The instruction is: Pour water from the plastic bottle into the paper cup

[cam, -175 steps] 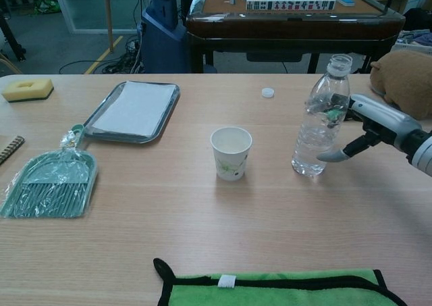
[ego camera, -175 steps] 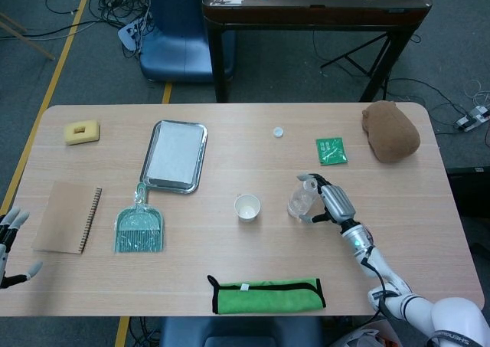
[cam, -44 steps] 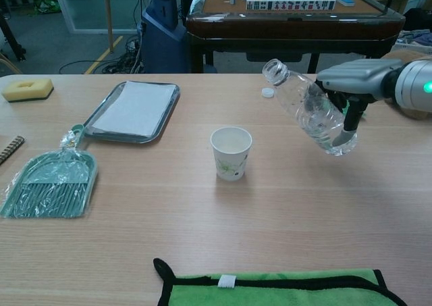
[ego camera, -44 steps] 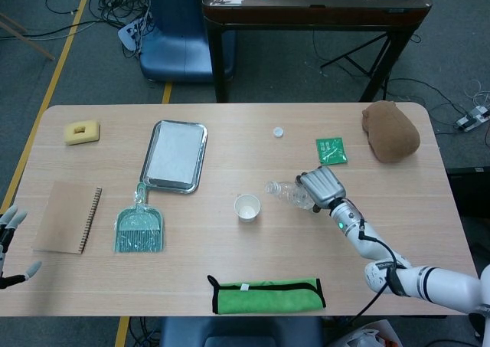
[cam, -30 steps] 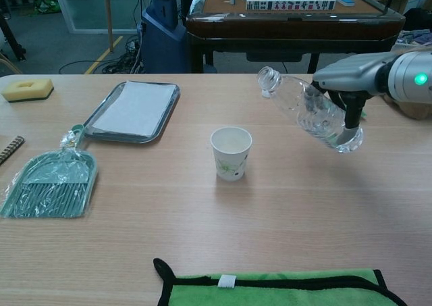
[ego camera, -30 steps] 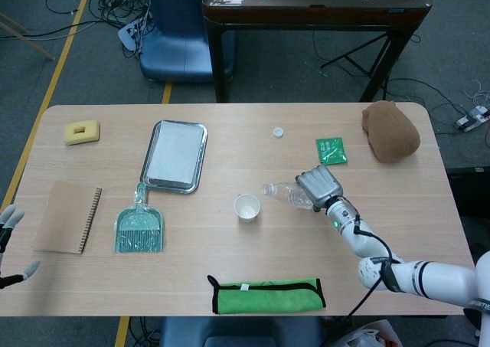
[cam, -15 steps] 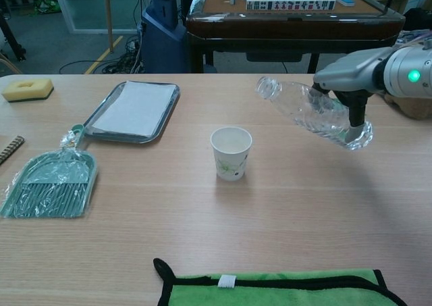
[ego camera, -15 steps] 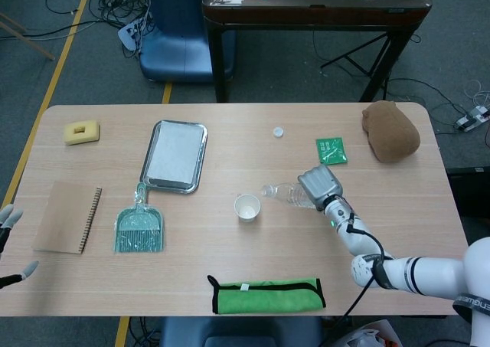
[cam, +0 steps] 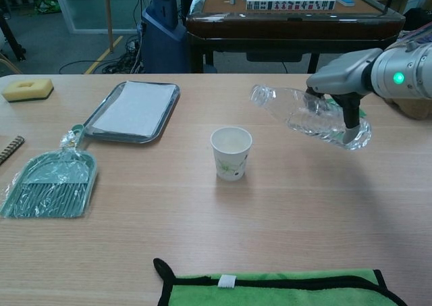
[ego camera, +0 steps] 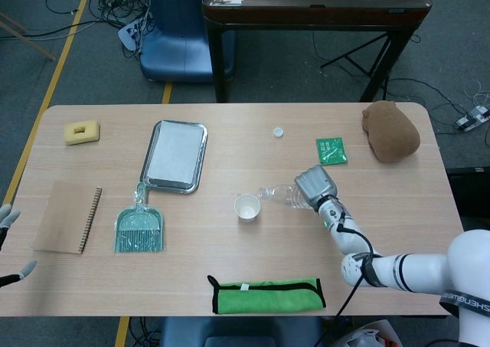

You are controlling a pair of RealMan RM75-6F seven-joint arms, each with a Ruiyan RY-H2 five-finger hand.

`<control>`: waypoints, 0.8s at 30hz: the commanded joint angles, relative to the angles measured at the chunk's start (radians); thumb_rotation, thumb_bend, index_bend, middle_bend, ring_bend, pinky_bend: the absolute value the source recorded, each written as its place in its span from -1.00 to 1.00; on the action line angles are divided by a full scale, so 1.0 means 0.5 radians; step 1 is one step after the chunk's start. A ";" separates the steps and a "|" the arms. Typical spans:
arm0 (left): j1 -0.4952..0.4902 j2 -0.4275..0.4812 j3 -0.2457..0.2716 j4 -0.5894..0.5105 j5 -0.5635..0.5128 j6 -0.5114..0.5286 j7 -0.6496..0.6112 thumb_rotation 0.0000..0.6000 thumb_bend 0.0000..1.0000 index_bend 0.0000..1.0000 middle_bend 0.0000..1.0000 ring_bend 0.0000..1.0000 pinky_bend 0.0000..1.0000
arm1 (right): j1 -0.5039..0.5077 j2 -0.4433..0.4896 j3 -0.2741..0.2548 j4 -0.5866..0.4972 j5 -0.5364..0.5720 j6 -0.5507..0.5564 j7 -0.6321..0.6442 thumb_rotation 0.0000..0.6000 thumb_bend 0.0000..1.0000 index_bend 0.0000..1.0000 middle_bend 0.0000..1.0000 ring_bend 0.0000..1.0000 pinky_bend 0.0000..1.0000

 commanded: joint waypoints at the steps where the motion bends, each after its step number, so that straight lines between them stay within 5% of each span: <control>1: 0.000 0.001 0.000 -0.003 0.001 0.001 0.000 1.00 -0.69 -1.00 -1.00 -0.92 -0.30 | 0.027 -0.007 -0.010 -0.007 0.033 0.010 -0.023 1.00 -0.52 0.23 0.27 0.01 -0.13; 24: 0.011 0.021 -0.005 -0.018 0.003 0.021 -0.019 1.00 -0.69 -1.00 -1.00 -0.92 -0.30 | 0.255 0.016 -0.114 -0.128 0.326 0.141 -0.329 1.00 -0.48 0.24 0.27 0.02 -0.10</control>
